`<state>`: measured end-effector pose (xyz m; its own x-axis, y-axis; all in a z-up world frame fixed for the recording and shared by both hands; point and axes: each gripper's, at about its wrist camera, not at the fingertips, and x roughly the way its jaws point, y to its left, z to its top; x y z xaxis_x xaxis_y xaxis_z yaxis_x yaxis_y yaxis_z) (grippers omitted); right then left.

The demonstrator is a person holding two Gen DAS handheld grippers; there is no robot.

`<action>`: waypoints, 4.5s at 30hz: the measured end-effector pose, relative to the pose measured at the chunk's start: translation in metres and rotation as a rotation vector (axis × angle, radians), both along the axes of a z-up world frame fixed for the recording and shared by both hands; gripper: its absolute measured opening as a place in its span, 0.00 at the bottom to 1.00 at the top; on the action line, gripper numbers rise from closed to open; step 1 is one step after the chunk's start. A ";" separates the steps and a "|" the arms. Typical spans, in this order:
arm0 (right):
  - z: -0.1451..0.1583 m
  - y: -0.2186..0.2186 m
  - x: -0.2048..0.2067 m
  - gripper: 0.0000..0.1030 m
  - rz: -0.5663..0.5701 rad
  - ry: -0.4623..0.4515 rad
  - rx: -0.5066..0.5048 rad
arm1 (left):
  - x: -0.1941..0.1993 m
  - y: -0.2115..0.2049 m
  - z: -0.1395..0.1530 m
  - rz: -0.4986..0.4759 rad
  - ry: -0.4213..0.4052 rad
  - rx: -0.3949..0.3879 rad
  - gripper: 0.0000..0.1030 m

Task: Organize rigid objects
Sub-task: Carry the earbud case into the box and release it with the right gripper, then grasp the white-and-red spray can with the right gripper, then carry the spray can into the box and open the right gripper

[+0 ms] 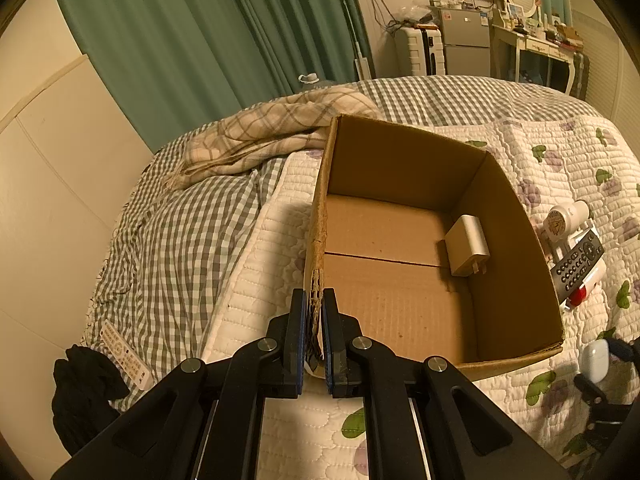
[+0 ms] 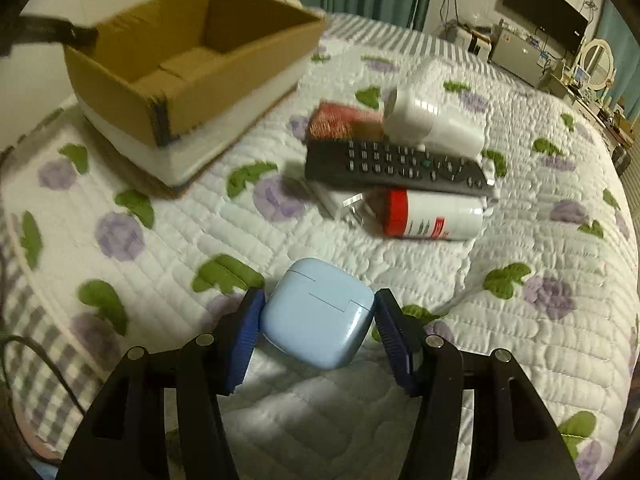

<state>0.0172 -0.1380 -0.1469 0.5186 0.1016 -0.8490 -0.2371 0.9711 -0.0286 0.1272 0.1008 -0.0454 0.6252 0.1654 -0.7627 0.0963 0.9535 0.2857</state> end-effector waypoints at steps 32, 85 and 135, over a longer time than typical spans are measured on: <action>0.070 0.121 0.140 0.55 0.207 -0.166 0.095 | -0.001 -0.003 0.001 0.001 0.000 0.001 0.07; -0.014 -0.080 0.097 0.89 -0.103 0.052 -0.036 | -0.001 -0.011 0.001 0.028 0.015 0.032 0.07; 0.195 0.002 0.100 0.74 0.091 -0.417 0.095 | -0.004 -0.012 0.004 0.020 0.030 0.022 0.07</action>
<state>0.1169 -0.1359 0.0486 0.8005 0.2304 -0.5533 -0.3092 0.9496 -0.0519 0.1235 0.0890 -0.0419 0.5983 0.1948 -0.7773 0.0862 0.9487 0.3041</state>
